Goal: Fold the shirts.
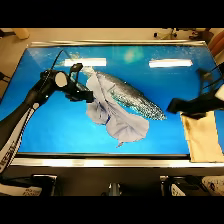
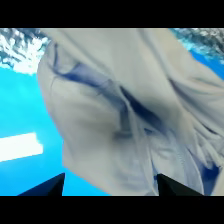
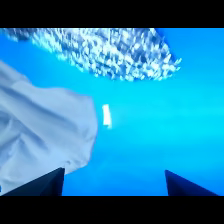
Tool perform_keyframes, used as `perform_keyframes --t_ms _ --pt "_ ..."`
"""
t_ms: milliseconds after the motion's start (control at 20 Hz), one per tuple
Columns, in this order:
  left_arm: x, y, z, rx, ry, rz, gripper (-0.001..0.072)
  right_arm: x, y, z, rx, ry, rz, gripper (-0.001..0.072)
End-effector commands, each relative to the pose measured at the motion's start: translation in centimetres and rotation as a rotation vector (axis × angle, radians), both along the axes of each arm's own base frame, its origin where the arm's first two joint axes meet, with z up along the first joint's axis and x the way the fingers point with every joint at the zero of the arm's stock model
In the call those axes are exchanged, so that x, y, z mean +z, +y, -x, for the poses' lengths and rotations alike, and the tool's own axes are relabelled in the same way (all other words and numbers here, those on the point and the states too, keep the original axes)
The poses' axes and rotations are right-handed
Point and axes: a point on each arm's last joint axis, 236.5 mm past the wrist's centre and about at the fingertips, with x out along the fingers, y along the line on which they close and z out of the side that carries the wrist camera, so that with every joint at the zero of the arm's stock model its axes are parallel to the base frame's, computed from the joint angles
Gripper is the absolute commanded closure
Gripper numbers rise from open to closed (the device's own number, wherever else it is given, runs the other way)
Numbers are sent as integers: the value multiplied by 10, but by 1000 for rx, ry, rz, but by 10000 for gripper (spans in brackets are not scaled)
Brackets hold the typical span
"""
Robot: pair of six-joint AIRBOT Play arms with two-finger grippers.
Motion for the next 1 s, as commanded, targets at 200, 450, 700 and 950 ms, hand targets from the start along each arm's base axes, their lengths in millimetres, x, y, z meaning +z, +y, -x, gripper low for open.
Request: perform_keyframes --t_ms 200,450,700,950 --pt "-103 3 23 107 317 119 -13 -111 54 37 30 292 -252 17" --pt "-112 -25 12 138 292 202 394 -137 77 51 26 381 -370 10" --pt "-87 -25 4 93 218 215 673 -165 90 62 -52 407 -440 12" --pt "-48 -37 5 55 142 238 674 -181 126 50 -28 306 -415 226"
